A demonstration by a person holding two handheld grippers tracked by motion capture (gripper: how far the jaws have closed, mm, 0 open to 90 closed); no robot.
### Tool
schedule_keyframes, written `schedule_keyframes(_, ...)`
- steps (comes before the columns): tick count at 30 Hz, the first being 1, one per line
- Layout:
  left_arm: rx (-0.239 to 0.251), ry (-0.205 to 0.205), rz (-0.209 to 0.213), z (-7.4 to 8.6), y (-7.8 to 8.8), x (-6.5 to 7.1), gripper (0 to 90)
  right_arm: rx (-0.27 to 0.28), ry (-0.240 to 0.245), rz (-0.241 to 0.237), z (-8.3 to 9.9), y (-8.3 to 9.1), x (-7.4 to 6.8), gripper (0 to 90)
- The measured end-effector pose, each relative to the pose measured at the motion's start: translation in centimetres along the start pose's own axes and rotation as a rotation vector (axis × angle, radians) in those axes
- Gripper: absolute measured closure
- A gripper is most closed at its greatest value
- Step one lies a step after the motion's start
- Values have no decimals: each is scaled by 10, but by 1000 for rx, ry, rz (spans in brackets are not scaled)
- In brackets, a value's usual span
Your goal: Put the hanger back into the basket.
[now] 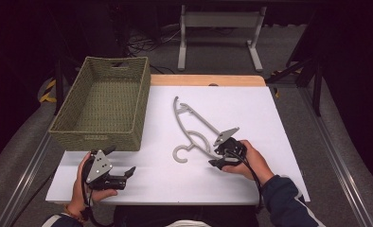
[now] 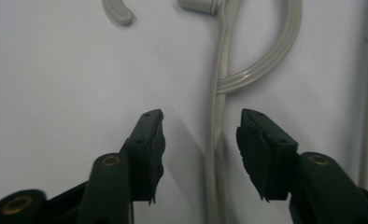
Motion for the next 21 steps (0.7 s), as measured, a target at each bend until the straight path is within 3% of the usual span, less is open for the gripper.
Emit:
schedule_keyframes(3, -4, -12, 10, 0, -1, 3, 52, -54, -4, -13, -1, -10, 1, 584)
schedule_keyframes(6, -7, -23, 10, 0, -2, 3, 52, -56, -23, -19, -4, -13, 6, 643)
schedule_keyframes(10, -12, -6, 19, 1, -3, 4, 54, -63, -37, -33, -5, -14, 10, 740)
schedule_keyframes(13, -21, -5, 26, 2, -5, 6, 56, -81, -20, -37, -6, -16, 13, 796)
schedule_keyframes(17, -29, -5, 36, 3, -6, 8, 59, -121, 14, -26, -8, -17, 12, 805)
schedule_keyframes(21, -35, -16, 52, 4, -6, 9, 71, -111, 17, -25, -7, -16, 12, 817)
Point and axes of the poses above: each handheld gripper's, and its own axes: y roughly backward along the jaws, z roughly out of its underside, x roughly to its right, the point moved 10 cm from there along -y, roughly forward along the jaws, and after that the axes turned 6 degrees about y, right-handed, at the moved point
